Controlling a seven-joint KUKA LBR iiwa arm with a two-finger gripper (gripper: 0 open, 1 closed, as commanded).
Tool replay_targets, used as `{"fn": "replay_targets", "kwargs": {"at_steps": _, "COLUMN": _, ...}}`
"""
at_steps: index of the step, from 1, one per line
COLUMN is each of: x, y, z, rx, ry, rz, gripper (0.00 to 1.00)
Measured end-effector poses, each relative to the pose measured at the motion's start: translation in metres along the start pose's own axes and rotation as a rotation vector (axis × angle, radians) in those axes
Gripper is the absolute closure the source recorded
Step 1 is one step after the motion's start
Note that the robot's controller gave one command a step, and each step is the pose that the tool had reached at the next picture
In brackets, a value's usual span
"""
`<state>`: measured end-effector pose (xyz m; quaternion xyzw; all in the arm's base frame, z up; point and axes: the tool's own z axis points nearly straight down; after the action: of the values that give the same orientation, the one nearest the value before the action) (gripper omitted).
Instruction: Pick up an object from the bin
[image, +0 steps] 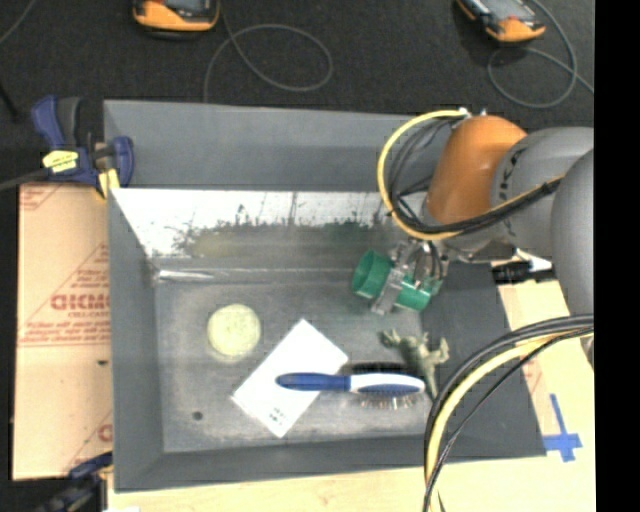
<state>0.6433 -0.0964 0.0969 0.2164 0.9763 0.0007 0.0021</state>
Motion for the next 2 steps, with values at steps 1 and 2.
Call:
{"fn": "replay_targets", "kwargs": {"at_steps": 1, "x": 0.001, "y": 0.0, "z": -0.01, "rx": 0.001, "ry": 0.005, "rz": -0.001, "gripper": 1.0}}
{"fn": "replay_targets", "kwargs": {"at_steps": 2, "x": 0.002, "y": -0.001, "z": -0.032, "rx": 0.003, "ry": 0.01, "rz": -0.001, "gripper": 1.0}}
